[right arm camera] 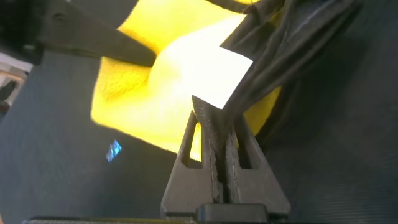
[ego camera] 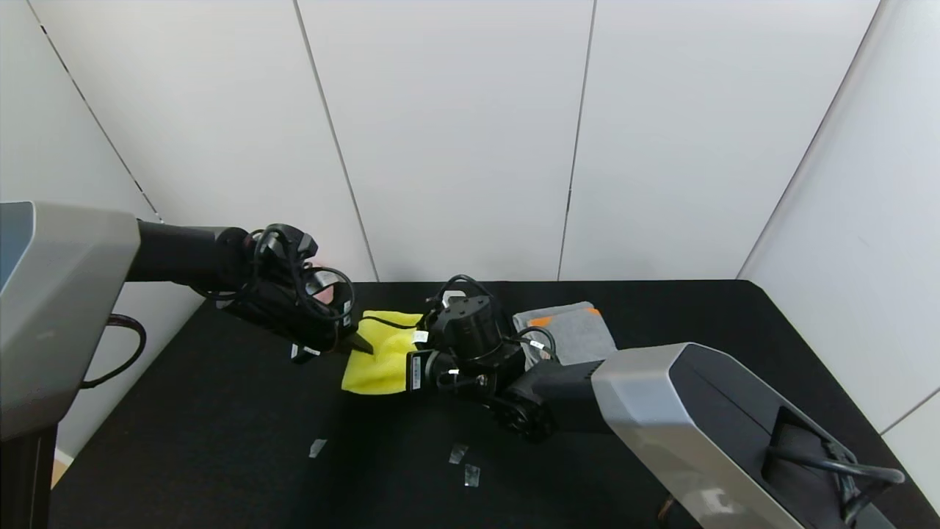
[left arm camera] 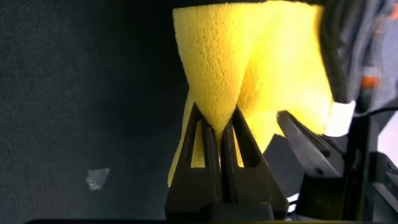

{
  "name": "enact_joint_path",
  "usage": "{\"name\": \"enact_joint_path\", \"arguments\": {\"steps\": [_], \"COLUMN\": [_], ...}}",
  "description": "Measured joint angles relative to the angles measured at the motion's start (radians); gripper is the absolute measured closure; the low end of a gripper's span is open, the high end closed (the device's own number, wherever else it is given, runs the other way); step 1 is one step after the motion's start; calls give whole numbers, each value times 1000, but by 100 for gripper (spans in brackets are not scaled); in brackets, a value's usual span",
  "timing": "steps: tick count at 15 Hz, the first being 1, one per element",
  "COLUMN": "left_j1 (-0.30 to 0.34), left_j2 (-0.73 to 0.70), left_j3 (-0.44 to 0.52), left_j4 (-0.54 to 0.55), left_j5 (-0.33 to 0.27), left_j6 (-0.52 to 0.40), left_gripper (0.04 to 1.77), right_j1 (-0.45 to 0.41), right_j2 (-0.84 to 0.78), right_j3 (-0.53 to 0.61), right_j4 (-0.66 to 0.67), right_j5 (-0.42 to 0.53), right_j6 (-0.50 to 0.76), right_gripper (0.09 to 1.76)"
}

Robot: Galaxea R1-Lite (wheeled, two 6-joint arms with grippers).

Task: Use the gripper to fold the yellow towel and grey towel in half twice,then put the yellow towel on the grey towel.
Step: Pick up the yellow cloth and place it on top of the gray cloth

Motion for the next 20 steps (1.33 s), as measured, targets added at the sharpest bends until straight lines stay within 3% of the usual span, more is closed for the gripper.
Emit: {"name": "enact_joint_path", "arguments": {"steps": [4,10,20], "left_j1": [-42,-140,-317], "left_j2": [-94,-209,-154], "left_j3": [0,-32,-177], "left_j4": [-1,-5,-2], "left_j5": [0,3,41], "left_j6": [-12,-28,-32], "left_gripper": [167,167,167], "right_j1": [-10,-59,-218], "right_j2": [-55,-193,-428], "right_j3": [1,80,334], "right_j4": [10,74,63], "right_j5": [-73,-84,-83], "right_j6": [-50,-140,-245], "right_gripper": [166,166,166]}}
